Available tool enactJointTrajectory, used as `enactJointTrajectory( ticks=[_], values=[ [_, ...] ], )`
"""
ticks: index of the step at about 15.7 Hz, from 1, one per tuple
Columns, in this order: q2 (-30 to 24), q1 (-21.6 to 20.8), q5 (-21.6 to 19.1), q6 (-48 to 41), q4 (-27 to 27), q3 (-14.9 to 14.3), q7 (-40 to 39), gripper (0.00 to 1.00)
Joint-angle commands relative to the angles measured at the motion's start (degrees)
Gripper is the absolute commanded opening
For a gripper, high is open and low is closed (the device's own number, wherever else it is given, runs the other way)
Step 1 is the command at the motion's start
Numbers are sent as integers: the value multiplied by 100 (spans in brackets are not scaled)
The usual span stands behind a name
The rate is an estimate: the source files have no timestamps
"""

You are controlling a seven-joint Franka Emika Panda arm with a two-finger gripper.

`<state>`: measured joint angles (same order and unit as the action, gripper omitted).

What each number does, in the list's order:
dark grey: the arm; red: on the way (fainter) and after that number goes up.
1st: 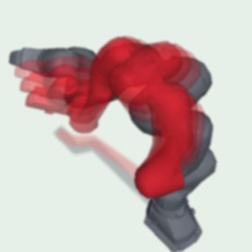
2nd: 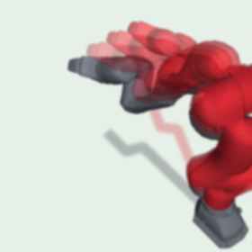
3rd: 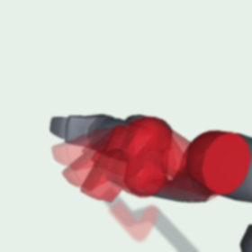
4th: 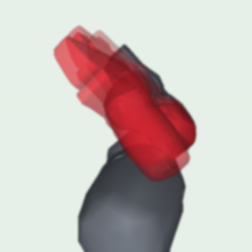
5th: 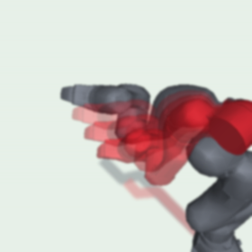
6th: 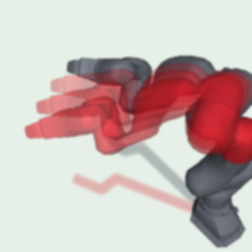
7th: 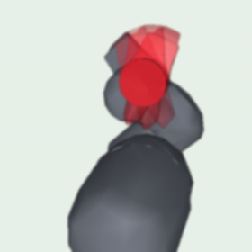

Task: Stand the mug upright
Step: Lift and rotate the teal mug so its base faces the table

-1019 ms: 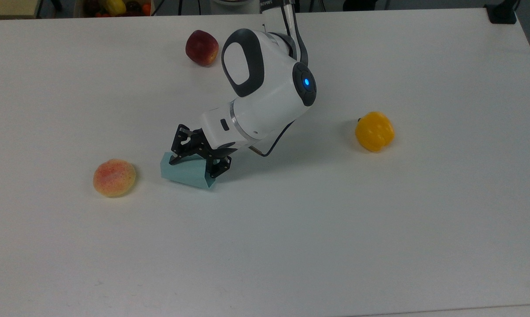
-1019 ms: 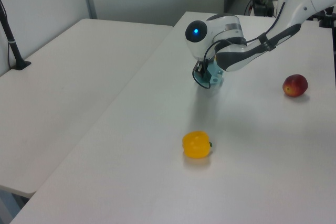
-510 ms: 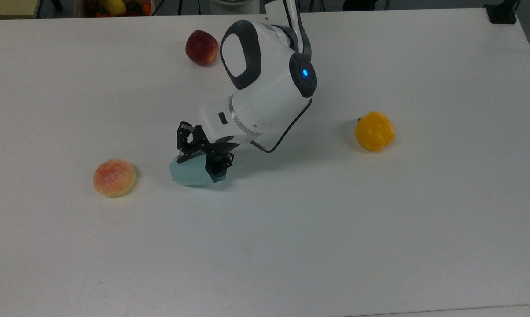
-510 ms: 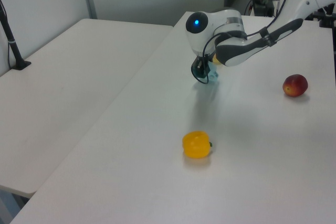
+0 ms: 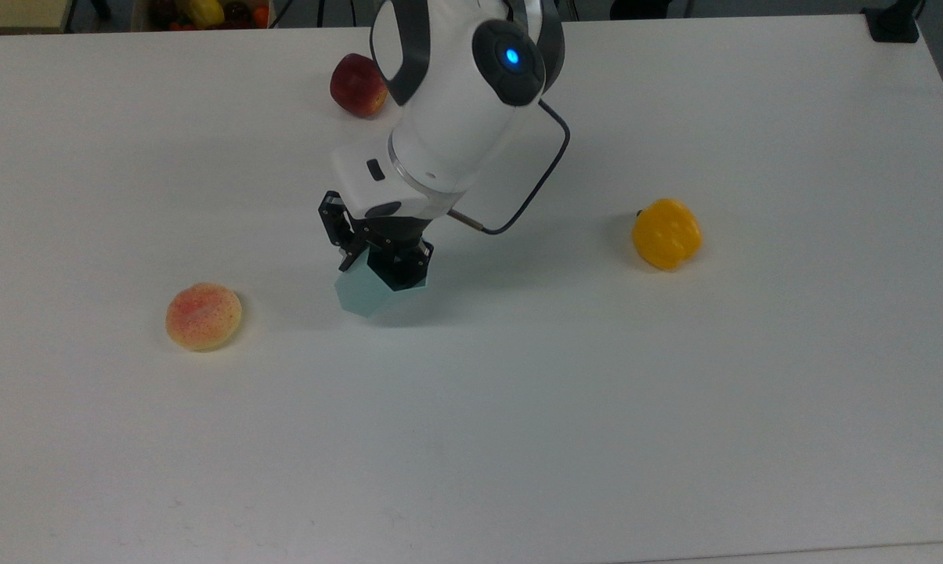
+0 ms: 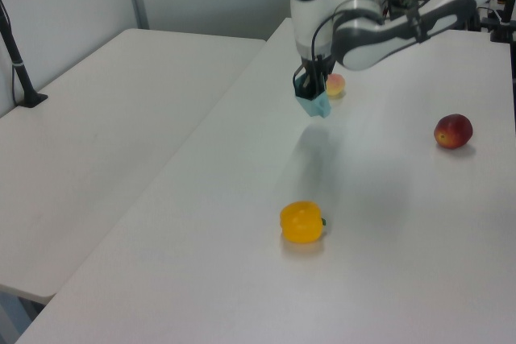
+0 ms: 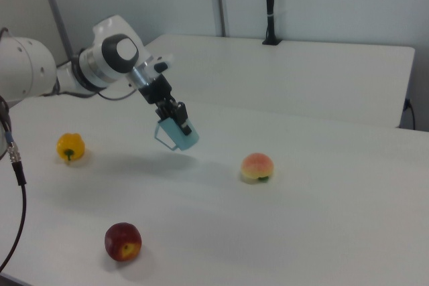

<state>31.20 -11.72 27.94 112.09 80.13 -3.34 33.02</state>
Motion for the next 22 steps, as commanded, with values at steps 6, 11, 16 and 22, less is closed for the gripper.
enactJointTrajectory(
  ticks=[6, 11, 16, 22],
  values=[
    [-1291, 389, -2344, -715, 485, 44, -3035, 0],
    [-1441, 618, -3488, -627, 1004, 44, -4917, 0],
    [-1424, 680, -3603, 329, 1786, 71, -5525, 0],
    [-967, 662, -3594, 1201, 1919, 308, -5534, 0]
  ],
)
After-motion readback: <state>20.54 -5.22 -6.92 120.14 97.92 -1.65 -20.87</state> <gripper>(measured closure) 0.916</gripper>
